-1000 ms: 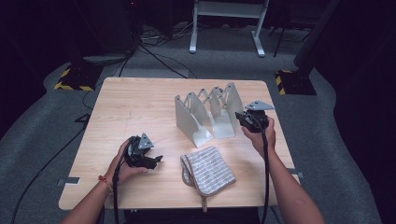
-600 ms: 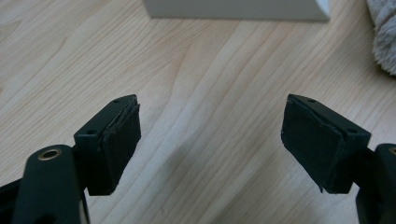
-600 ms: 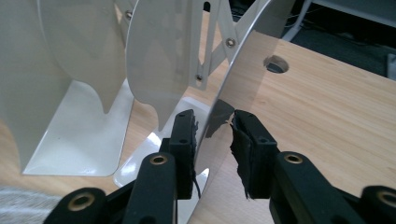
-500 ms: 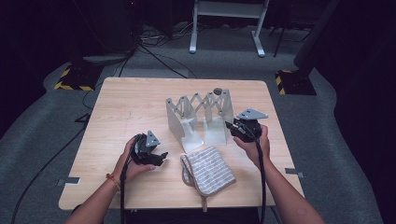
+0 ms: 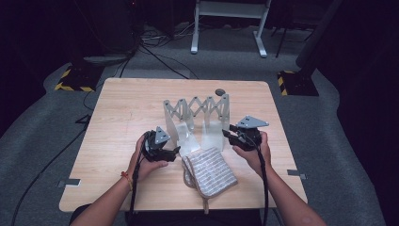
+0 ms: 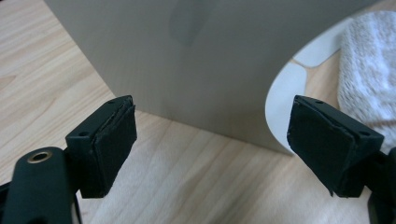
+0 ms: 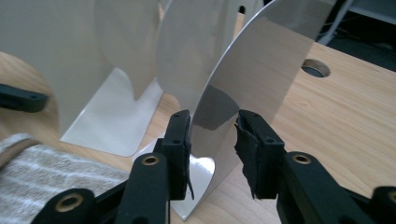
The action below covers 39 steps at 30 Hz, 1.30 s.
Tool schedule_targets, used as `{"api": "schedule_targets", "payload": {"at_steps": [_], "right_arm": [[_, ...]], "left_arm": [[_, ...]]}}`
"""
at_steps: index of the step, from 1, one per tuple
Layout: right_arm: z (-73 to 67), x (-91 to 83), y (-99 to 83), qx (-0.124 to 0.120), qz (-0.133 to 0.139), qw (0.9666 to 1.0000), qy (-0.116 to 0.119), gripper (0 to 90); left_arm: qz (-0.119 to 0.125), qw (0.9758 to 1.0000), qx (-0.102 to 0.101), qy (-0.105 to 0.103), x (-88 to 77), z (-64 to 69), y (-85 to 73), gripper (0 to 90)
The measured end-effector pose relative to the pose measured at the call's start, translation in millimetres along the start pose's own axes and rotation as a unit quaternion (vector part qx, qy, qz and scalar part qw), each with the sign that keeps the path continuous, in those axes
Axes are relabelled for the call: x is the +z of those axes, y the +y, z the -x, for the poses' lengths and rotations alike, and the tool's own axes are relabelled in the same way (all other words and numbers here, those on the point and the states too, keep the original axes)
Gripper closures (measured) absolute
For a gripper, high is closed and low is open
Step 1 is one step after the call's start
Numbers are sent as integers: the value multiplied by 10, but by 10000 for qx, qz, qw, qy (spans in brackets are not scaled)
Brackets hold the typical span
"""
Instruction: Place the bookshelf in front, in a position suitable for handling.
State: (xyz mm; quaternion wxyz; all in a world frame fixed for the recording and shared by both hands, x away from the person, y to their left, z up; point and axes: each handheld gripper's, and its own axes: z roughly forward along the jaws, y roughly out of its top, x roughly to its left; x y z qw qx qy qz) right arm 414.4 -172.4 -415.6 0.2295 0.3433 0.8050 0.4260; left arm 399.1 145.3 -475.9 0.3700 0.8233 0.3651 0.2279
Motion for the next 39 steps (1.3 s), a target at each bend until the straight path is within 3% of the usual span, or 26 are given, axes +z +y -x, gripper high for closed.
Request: {"api": "schedule_targets", "payload": {"at_steps": [3, 7, 10, 21, 26, 29, 35, 38, 39], "right_arm": [[-19, -14, -6, -106, 14, 9999, -24, 658], [-10, 3, -21, -80, 33, 10000, -6, 629], [-8, 16, -41, -141, 18, 9999, -41, 611], [126, 14, -100, -5, -11, 9997, -242, 524], [200, -22, -128, 63, -14, 9994, -344, 504], [239, -65, -151, 145, 31, 9994, -304, 486], [209, -246, -226, 131, 106, 9998, -88, 439], [164, -372, -281, 115, 155, 9998, 57, 421], [124, -451, -318, 126, 187, 9995, 210, 408]], "left_arm": [[-107, 9995, 33, 296, 76, 12, 29, 177], [-88, 9994, -127, 312, 112, -50, 61, 160], [-70, 9992, -89, 384, 101, -80, 54, 160], [-74, 9968, -116, 784, -22, -353, -28, 161], [-117, 9970, -292, 706, -88, -528, -81, 162], [-94, 9975, -273, 640, -138, -575, -120, 176], [-184, 9988, 10, 454, -292, -552, -208, 184], [-312, 9994, 52, 139, -405, -556, -274, 181], [-289, 9995, 61, 103, -445, -554, -311, 178]]}}
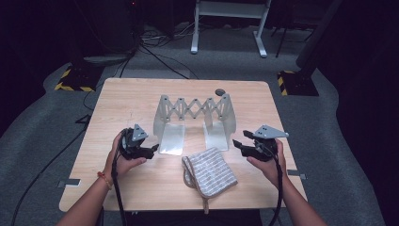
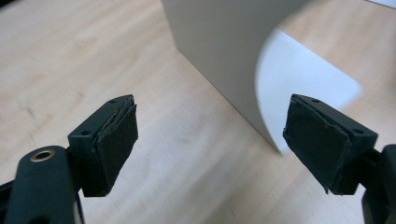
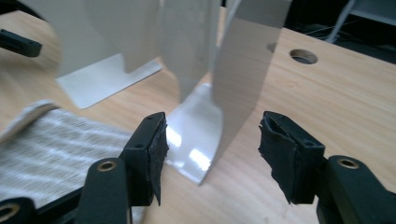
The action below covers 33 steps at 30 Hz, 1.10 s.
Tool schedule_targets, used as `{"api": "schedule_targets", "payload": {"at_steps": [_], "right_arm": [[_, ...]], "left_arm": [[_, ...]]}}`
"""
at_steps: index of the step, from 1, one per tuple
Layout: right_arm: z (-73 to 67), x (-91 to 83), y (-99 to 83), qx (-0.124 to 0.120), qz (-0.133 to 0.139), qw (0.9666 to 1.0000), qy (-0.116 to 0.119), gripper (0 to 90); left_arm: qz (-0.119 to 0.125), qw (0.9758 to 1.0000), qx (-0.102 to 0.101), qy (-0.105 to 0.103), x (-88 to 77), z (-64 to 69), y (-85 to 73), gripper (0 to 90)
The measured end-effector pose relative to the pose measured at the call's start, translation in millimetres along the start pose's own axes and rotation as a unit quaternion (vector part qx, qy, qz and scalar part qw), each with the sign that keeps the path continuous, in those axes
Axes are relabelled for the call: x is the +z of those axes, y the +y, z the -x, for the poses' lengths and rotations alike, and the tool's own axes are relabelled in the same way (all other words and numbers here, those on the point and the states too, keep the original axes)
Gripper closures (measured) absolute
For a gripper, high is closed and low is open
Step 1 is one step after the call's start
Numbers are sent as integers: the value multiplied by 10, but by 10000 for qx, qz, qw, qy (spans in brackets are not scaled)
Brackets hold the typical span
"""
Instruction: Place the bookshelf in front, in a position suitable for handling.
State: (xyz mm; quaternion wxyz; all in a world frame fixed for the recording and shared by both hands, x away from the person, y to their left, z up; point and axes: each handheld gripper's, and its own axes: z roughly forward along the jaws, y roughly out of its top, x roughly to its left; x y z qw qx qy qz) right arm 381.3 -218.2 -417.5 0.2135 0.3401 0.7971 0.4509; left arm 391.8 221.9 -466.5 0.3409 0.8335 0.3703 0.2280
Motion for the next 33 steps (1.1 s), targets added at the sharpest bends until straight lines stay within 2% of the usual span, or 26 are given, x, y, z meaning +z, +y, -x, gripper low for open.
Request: {"api": "schedule_targets", "payload": {"at_steps": [1, 3, 4, 5, 9, 11, 14, 15, 16, 17, 18, 21, 22, 23, 24, 26, 28, 31, 33], "right_arm": [[0, 0, 0, 0, 0, 10000, 0, 408], [-67, -60, -31, -57, 23, 9998, 196, 401], [-146, -92, -51, -156, 30, 9994, 314, 377], [-146, -92, -51, -156, 30, 9994, 314, 377], [-358, -57, -87, -442, -25, 9960, 776, 347], [-462, 10, -100, -626, -132, 9933, 963, 328], [-609, 129, -139, -856, -339, 9872, 1305, 298], [-655, 169, -159, -944, -429, 9847, 1402, 295], [-740, 247, -204, -1101, -609, 9795, 1570, 282], [-740, 247, -204, -1101, -609, 9795, 1570, 282], [-781, 282, -227, -1193, -701, 9774, 1599, 277], [-864, 388, -296, -1321, -935, 9711, 1753, 272], [-892, 465, -342, -1380, -1095, 9691, 1726, 268], [-892, 465, -342, -1380, -1095, 9691, 1726, 268], [-895, 507, -367, -1394, -1187, 9675, 1745, 259], [-911, 577, -428, -1576, -1403, 9641, 1614, 233], [-875, 604, -457, -1465, -1351, 9654, 1681, 224], [-846, 604, -458, -1470, -1358, 9668, 1587, 212], [-827, 608, -465, -1429, -1353, 9675, 1586, 213]], "left_arm": [[-3, 9999, 88, 50, -35, 13, -46, 178], [-106, 9997, 208, 54, -75, 31, -143, 175], [-136, 9997, 218, 11, -89, 33, -181, 175], [-178, 9996, 208, -20, -107, 38, -237, 175], [-262, 9993, 234, -81, -177, 58, -378, 169], [-315, 9992, 194, -177, -203, 56, -433, 169], [-367, 9988, 172, -279, -219, 68, -501, 168], [-399, 9987, 202, -260, -220, 76, -514, 167], [-408, 9986, 182, -284, -221, 84, -525, 167], [-367, 9987, 153, -330, -222, 91, -535, 167], [-355, 9987, 118, -349, -223, 98, -543, 167], [-396, 9981, 188, -422, -207, 120, -559, 167], [-436, 9979, 196, -434, -201, 126, -562, 167], [-464, 9976, 211, -467, -191, 133, -567, 167], [-461, 9974, 254, -489, -188, 135, -568, 165], [-457, 9974, 289, -469, -188, 135, -564, 162], [-445, 9973, 275, -518, -182, 122, -569, 161], [-405, 9974, 174, -575, -167, 98, -584, 154], [-335, 9971, 68, -684, -145, 76, -599, 154]]}}
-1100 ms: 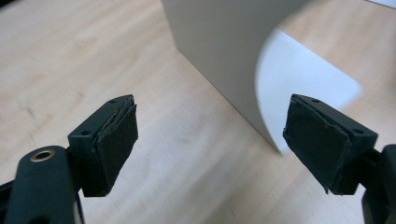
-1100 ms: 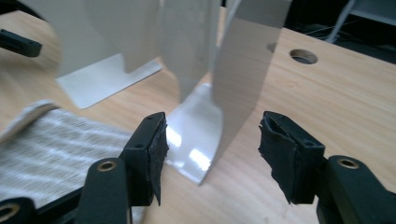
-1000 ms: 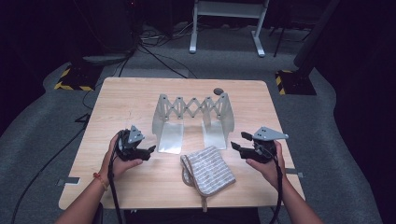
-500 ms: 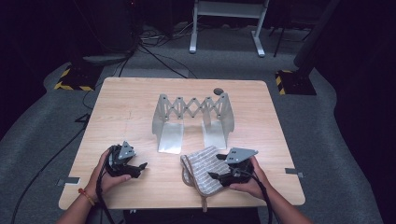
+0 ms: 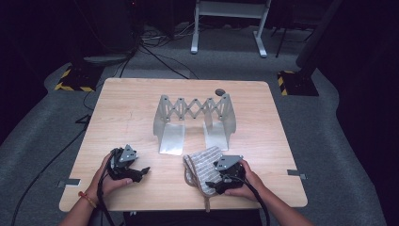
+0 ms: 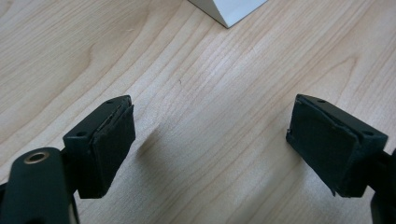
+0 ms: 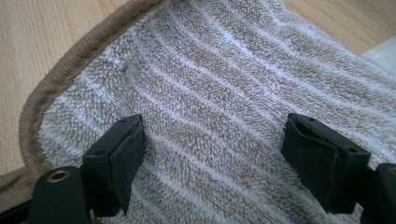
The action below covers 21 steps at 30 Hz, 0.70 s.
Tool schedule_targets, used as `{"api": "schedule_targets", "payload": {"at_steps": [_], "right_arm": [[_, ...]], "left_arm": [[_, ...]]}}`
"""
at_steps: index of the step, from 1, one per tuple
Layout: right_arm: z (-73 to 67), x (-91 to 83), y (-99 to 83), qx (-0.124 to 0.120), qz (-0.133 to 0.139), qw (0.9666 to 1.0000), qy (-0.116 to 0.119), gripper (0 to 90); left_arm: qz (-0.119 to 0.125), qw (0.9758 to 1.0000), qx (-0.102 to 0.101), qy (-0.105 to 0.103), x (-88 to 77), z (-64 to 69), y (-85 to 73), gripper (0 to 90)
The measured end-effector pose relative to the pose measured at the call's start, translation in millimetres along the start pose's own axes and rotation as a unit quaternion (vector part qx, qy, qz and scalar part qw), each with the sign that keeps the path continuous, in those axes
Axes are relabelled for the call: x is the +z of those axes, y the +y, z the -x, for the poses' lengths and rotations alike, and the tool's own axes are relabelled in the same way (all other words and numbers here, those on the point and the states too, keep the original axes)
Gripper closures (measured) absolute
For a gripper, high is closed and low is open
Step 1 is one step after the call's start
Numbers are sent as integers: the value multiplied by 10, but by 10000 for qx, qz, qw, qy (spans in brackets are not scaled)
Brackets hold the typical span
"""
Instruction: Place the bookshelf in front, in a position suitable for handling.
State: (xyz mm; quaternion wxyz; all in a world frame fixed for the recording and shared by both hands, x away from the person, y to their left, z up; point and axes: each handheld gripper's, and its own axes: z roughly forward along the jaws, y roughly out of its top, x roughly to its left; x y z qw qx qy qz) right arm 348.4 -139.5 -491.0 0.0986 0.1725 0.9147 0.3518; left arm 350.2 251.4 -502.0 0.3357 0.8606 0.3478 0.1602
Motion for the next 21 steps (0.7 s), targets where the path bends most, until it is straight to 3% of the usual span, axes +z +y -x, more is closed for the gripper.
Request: {"api": "schedule_targets", "payload": {"at_steps": [3, 9, 11, 16, 21], "right_arm": [[36, 16, -5, 127, 3, 9999, 42, 226], [104, -1, -6, 232, 34, 9997, 19, 383], [128, -11, -13, 209, 45, 9998, 47, 390], [94, -42, 28, 93, 17, 9998, -146, 247], [120, -33, 63, 89, 50, 9992, -375, 169]], "left_arm": [[-7, 9996, -274, -117, 20, -55, -14, 140], [-31, 9994, -321, -88, 23, -63, -11, 126], [-31, 9994, -324, -83, 23, -62, -11, 125], [-28, 9994, -322, -80, 24, -65, -11, 125], [-40, 9995, -313, -100, 28, -72, -7, 119]]}}
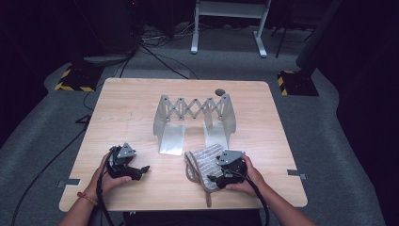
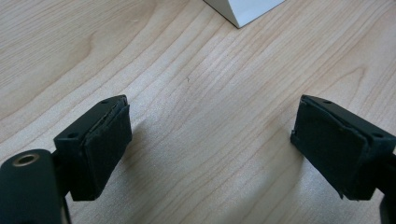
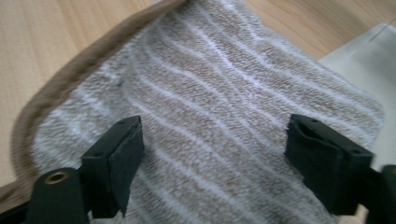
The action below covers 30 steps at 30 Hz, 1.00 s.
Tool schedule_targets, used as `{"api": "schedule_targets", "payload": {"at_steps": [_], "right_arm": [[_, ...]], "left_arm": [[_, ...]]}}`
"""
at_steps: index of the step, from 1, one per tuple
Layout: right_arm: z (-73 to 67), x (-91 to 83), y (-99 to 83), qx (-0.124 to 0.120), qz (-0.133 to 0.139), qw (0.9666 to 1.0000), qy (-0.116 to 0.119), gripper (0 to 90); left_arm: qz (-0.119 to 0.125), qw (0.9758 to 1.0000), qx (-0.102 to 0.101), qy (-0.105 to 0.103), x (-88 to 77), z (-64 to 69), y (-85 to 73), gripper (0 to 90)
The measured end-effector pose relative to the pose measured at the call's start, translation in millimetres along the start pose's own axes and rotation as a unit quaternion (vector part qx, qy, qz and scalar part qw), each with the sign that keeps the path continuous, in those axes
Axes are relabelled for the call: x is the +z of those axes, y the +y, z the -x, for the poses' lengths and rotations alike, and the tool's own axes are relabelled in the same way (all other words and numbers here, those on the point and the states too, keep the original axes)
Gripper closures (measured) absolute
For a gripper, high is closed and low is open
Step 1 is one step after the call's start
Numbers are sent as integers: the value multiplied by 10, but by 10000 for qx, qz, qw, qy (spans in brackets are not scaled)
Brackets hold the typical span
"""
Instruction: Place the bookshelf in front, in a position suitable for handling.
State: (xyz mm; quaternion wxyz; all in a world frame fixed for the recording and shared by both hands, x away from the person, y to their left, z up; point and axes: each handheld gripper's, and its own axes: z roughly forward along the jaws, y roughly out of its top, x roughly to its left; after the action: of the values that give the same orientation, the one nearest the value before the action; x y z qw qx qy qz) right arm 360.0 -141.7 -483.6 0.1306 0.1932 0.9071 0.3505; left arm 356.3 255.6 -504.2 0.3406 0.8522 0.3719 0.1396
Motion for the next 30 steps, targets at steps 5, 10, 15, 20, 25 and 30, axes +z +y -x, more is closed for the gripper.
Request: {"api": "schedule_targets", "payload": {"at_steps": [5, 10, 15, 20, 25, 30], "right_arm": [[117, 98, -47, 298, -116, 9993, 169, 137], [181, 93, -43, 427, -163, 9984, 337, 285], [313, 40, -67, 566, -112, 9979, 292, 580], [245, 20, -14, 274, -251, 9993, 27, 682], [234, -15, -16, 237, -202, 9995, -46, 701], [275, -119, -47, 392, 79, 9992, -76, 705]], "left_arm": [[-1, 10000, 0, -3, 1, 0, 0, 117], [-10, 10000, 11, -25, 3, -6, 3, 113], [-15, 10000, 30, -39, 7, -10, 7, 111], [-16, 10000, 37, -39, 7, -11, 8, 110], [-14, 10000, 31, -39, 7, -10, 8, 111], [-14, 10000, 32, -39, 7, -11, 8, 111]]}}
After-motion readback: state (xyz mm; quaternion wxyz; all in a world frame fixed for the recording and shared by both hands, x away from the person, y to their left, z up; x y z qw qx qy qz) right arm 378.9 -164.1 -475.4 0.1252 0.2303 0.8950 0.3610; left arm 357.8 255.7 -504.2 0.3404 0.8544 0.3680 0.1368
